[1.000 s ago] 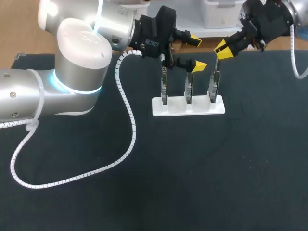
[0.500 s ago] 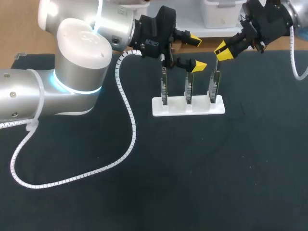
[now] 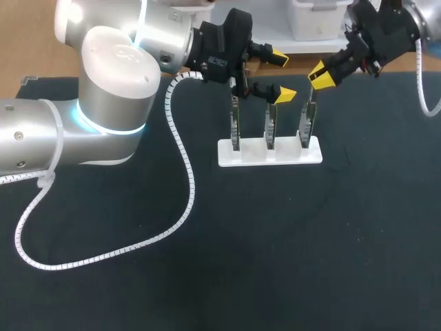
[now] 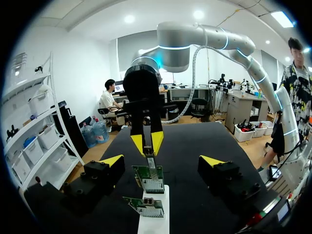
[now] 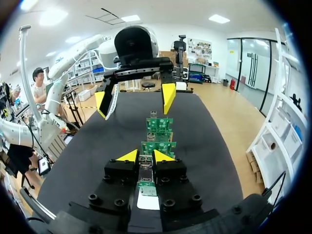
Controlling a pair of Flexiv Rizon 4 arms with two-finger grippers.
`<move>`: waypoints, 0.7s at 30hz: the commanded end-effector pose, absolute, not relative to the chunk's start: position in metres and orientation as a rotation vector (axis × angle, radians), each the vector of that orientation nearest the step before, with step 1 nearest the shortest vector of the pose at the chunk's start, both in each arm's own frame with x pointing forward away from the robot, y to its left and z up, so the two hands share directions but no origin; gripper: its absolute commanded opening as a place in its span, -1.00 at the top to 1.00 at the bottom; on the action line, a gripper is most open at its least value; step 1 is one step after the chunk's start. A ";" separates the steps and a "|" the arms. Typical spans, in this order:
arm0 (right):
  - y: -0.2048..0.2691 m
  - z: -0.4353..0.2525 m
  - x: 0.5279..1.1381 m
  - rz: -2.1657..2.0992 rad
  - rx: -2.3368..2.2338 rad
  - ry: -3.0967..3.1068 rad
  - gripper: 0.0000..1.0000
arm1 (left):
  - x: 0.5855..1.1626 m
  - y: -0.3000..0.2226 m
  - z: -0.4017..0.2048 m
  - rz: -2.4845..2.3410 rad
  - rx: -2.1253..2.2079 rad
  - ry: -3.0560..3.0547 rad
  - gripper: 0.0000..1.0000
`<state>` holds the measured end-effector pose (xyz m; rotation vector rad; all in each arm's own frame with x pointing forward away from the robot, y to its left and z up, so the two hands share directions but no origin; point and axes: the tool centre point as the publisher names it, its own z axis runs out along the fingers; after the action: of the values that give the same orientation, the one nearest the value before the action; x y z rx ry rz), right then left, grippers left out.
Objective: Pick up the optical module with the left hand, and insert it into the network port with the right hand.
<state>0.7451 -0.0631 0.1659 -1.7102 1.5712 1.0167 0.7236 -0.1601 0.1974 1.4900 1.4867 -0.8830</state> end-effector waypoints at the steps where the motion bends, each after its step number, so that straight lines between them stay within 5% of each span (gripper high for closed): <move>1: -0.062 0.162 0.745 1.016 -1.707 1.565 1.00 | 0.724 -0.161 0.199 -0.882 1.494 1.494 -1.00; 17: -0.061 0.153 0.742 1.010 -1.706 1.557 1.00 | 0.724 -0.161 0.199 -0.882 1.494 1.494 -1.00; 18: -0.060 0.154 0.741 1.011 -1.709 1.555 0.18 | 0.724 -0.161 0.199 -0.882 1.494 1.494 -1.00; 19: -0.060 0.155 0.741 1.019 -1.715 1.549 -1.00 | 0.724 -0.161 0.199 -0.882 1.494 1.494 -1.00; 21: -0.060 0.157 0.740 1.031 -1.713 1.536 -1.00 | 0.724 -0.161 0.199 -0.882 1.494 1.494 -1.00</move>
<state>0.7391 -0.0586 0.1559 -1.7126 1.5421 1.0258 0.7236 -0.1602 0.1974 1.4900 1.4866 -0.8830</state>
